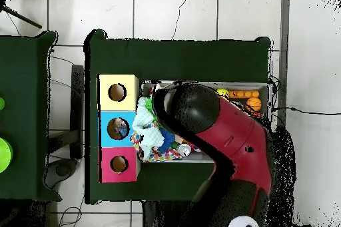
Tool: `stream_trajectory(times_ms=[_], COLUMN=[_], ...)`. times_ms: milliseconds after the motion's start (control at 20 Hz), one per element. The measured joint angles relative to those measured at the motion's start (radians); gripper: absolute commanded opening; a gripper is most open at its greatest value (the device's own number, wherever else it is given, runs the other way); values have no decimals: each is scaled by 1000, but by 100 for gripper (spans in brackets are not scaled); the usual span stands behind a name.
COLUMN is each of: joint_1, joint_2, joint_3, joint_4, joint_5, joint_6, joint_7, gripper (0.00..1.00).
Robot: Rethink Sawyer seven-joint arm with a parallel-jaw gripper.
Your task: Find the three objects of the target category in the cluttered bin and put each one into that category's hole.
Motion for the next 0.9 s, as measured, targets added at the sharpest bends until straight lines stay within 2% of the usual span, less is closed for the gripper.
stream_trajectory(times_ms=[350,900], joint_1=[36,141], joint_2=[22,86], joint_3=[-35,-119], joint_4=[2,2], joint_5=[30,55], joint_6=[-5,-5], joint_7=[30,174], gripper=[0,0])
